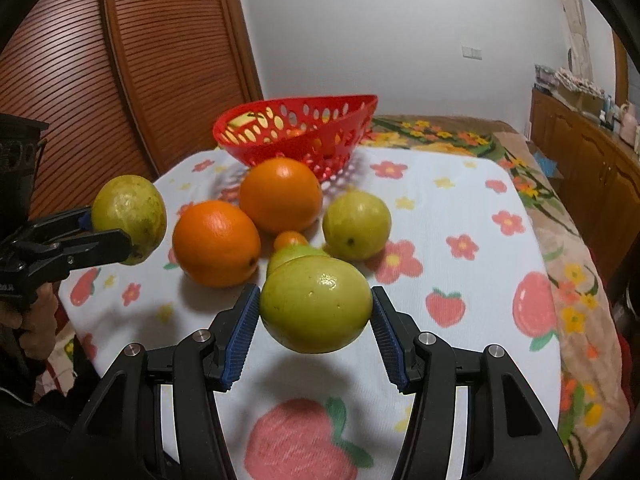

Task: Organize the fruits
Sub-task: 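Lift both held fruits and carry them over the red basket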

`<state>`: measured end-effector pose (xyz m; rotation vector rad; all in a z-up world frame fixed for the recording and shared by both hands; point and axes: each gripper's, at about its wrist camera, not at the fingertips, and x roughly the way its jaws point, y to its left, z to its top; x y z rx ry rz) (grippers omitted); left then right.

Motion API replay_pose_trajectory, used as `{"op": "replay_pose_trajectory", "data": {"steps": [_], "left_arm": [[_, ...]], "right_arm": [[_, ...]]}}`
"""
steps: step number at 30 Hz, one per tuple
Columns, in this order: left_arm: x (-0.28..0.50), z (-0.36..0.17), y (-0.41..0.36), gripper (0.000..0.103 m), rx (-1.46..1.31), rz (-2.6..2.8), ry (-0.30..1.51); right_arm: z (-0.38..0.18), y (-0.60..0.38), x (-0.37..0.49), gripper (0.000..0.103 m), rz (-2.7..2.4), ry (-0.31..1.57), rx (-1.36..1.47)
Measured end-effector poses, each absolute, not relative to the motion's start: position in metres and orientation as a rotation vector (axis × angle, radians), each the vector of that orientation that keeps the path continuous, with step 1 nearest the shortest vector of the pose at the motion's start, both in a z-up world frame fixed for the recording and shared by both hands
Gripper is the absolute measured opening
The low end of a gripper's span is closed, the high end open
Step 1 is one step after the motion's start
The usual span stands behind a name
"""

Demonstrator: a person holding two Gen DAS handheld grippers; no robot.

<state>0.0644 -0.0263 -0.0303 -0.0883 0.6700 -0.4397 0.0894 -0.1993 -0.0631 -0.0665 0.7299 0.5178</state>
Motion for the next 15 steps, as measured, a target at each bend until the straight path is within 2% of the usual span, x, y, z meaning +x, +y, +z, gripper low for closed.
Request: {"op": "replay_pose_trajectory", "data": {"steps": [15], "left_arm": [[0.081,-0.007,0.003,0.068,-0.099,-0.377,0.598]], "right_arm": [[-0.021,-0.181,0.104,0.056,0.543,0.647,-0.101]]}}
